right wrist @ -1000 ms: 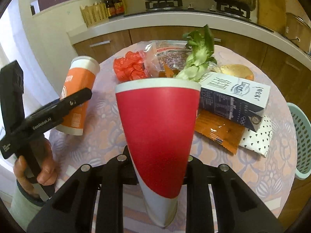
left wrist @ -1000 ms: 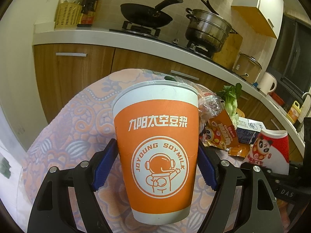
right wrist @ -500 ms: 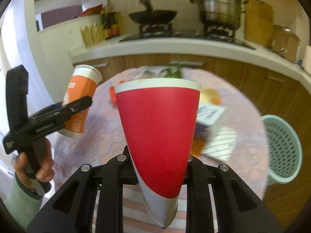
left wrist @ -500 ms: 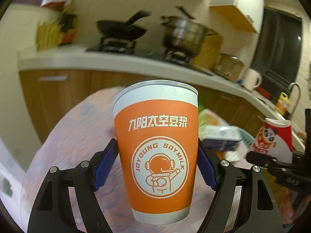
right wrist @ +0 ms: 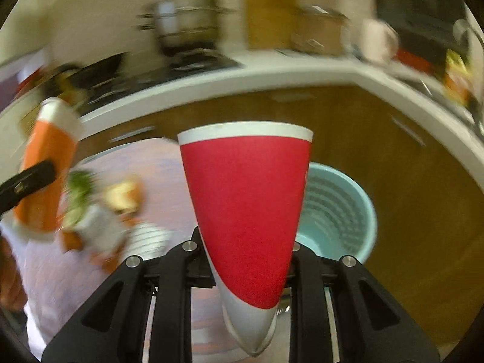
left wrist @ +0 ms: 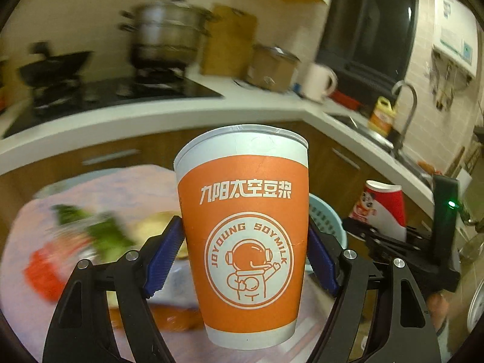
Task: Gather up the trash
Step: 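Carry both cups over the blue wastebasket and open both tools to drop them, then grasp the red plastic bag with the left tool, then lift the red bag with the left tool while the right tool grasps the bok choy, then carry the bok choy and red bag to the wastebasket and release both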
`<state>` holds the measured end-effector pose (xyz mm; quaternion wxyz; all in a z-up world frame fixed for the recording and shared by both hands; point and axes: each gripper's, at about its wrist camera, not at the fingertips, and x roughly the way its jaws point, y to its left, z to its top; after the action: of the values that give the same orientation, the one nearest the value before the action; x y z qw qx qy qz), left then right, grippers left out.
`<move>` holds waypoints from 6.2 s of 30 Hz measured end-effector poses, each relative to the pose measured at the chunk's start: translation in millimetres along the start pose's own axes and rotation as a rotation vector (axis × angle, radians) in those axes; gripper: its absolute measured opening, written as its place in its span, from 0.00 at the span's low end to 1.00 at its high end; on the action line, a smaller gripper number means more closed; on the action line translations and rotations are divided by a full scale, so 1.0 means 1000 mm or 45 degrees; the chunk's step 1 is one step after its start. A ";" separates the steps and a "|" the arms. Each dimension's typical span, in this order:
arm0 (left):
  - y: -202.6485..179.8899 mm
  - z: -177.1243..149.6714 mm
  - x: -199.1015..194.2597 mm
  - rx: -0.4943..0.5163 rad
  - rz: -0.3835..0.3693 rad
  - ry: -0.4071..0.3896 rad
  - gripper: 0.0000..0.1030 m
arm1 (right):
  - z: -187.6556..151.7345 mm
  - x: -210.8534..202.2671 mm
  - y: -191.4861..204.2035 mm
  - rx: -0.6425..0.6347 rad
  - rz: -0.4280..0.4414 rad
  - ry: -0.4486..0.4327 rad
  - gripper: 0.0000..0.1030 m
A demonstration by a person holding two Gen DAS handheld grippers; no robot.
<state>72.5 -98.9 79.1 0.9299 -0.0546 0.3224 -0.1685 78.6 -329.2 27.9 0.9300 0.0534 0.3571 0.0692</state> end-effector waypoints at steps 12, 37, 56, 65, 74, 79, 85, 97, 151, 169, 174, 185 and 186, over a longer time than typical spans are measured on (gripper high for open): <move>-0.067 0.017 0.163 0.033 -0.100 0.254 0.77 | 0.007 0.119 -0.131 0.363 -0.112 0.301 0.21; -0.016 -0.014 0.023 0.039 -0.043 -0.056 0.80 | 0.001 0.040 -0.017 0.160 0.129 0.074 0.53; 0.164 -0.136 -0.103 -0.260 0.623 -0.171 0.81 | -0.076 -0.003 0.210 -0.365 0.382 -0.116 0.72; 0.194 -0.141 -0.091 -0.299 0.603 -0.113 0.81 | -0.104 0.005 0.238 -0.480 0.239 -0.207 0.74; 0.247 -0.102 -0.055 -0.422 0.480 -0.006 0.79 | -0.107 0.028 0.227 -0.421 0.233 -0.157 0.77; 0.268 -0.103 -0.028 -0.500 0.321 0.047 0.69 | -0.105 0.031 0.225 -0.411 0.257 -0.143 0.79; 0.265 -0.104 -0.017 -0.494 0.248 0.042 0.44 | -0.100 0.026 0.222 -0.371 0.306 -0.131 0.79; 0.263 -0.130 -0.074 -0.609 0.366 -0.246 0.37 | -0.024 0.061 0.268 -0.303 0.317 0.066 0.70; -0.022 -0.005 0.009 0.024 0.131 -0.151 0.37 | 0.005 -0.013 -0.008 0.163 0.051 -0.204 0.24; -0.083 0.006 0.157 0.118 0.043 0.082 0.42 | 0.000 0.103 -0.116 0.401 -0.071 0.125 0.25; -0.082 -0.001 0.169 0.165 0.067 0.107 0.60 | -0.003 0.121 -0.124 0.427 -0.047 0.186 0.38; -0.076 -0.001 0.120 0.137 0.056 0.008 0.64 | 0.003 0.074 -0.099 0.373 -0.004 0.050 0.52; -0.075 0.000 0.112 0.140 0.060 -0.011 0.64 | 0.006 0.071 -0.095 0.361 -0.001 0.040 0.52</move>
<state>133.7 -208.1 29.9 0.9366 0.0036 0.3097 -0.1638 143.2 -411.3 -28.3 0.9075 0.1830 0.3777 0.0184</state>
